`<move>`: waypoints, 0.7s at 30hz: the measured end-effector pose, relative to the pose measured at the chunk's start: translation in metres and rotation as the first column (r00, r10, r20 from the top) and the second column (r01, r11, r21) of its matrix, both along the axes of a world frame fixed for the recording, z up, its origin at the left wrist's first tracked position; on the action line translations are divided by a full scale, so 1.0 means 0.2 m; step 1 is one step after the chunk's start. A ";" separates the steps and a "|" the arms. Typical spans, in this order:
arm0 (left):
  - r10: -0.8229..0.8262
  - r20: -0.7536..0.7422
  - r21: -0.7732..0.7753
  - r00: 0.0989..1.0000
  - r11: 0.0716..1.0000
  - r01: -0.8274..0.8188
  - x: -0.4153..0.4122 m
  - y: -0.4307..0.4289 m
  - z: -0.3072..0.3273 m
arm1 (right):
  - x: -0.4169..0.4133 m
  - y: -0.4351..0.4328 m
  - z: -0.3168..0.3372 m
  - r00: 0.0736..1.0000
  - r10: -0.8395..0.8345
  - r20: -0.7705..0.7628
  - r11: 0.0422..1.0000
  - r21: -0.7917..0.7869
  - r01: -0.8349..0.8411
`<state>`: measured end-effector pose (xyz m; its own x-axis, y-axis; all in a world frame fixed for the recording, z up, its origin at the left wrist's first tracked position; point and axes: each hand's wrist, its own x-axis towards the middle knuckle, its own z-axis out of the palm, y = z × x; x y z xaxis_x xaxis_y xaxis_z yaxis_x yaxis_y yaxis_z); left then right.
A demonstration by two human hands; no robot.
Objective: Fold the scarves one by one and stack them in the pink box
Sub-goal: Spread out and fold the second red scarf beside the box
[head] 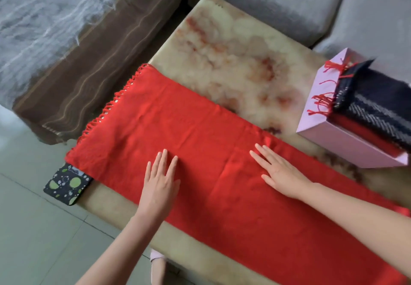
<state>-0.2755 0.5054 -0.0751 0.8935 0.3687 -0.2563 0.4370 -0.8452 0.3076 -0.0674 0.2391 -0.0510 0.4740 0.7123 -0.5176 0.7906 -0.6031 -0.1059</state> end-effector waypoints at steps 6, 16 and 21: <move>-0.037 -0.059 -0.131 0.998 0.991 0.029 0.16 -0.36 0.04 | -0.04 -0.42 0.05 0.985 -0.166 -0.048 0.986 -0.041 0.164; -0.186 0.166 -0.092 0.968 0.975 0.203 0.57 -0.50 0.03 | 0.21 -0.59 0.02 0.789 -0.614 -0.028 0.760 0.249 0.600; -0.262 0.209 -0.062 0.942 0.958 0.280 0.88 -0.52 0.04 | 0.25 -0.60 -0.04 0.713 -0.701 -0.019 0.675 0.305 0.672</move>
